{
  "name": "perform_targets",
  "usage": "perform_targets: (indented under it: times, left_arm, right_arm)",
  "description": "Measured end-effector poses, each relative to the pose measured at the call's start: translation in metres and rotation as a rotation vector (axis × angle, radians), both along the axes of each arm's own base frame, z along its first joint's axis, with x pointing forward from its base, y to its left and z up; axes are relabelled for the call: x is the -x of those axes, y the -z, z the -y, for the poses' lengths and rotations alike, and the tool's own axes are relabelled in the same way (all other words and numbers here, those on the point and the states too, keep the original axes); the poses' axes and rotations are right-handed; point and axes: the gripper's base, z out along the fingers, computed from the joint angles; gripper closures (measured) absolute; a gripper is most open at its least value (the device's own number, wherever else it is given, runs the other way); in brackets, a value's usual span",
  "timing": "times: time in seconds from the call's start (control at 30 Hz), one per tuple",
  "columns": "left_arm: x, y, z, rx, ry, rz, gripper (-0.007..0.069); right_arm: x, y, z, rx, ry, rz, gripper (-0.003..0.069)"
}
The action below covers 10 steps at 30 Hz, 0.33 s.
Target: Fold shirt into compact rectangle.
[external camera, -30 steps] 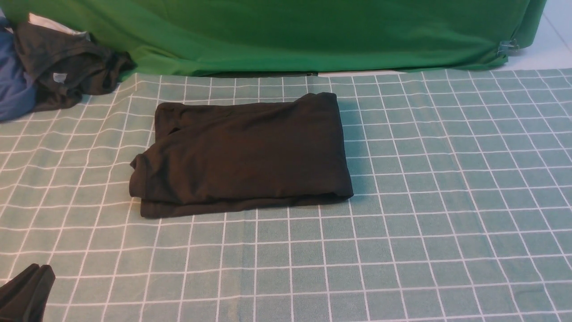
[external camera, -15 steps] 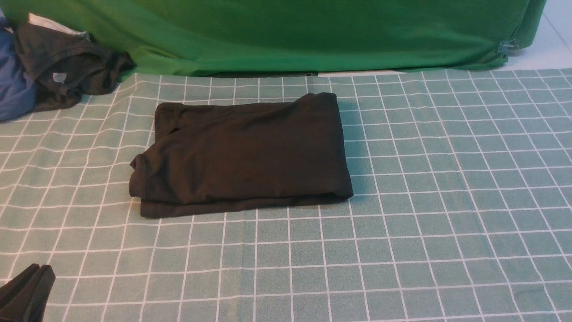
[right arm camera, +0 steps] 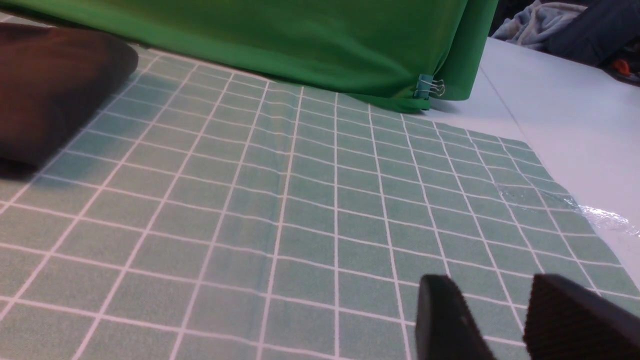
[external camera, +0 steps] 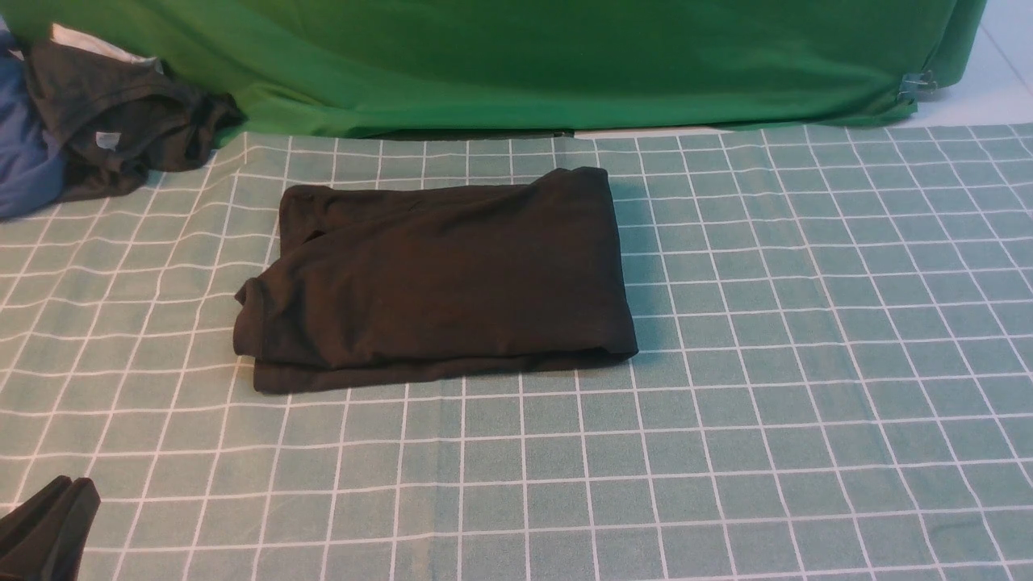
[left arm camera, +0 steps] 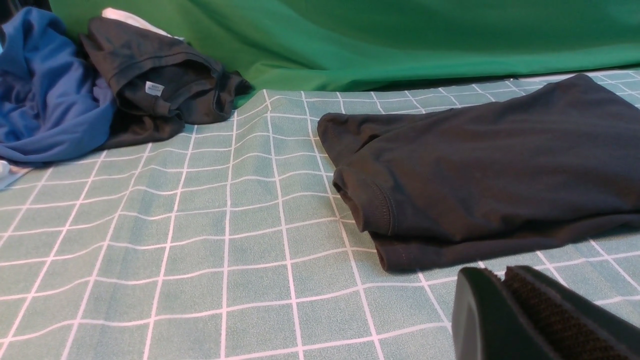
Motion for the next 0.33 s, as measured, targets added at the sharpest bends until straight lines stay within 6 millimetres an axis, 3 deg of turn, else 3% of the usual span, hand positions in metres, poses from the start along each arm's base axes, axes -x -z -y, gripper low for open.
perform_targets:
  times: [0.33]
  left_arm:
    - [0.0, 0.0, 0.0, -0.005, 0.001, 0.0, 0.0611]
  right_arm:
    - [0.0, 0.0, 0.0, -0.001, 0.0, 0.0, 0.0419]
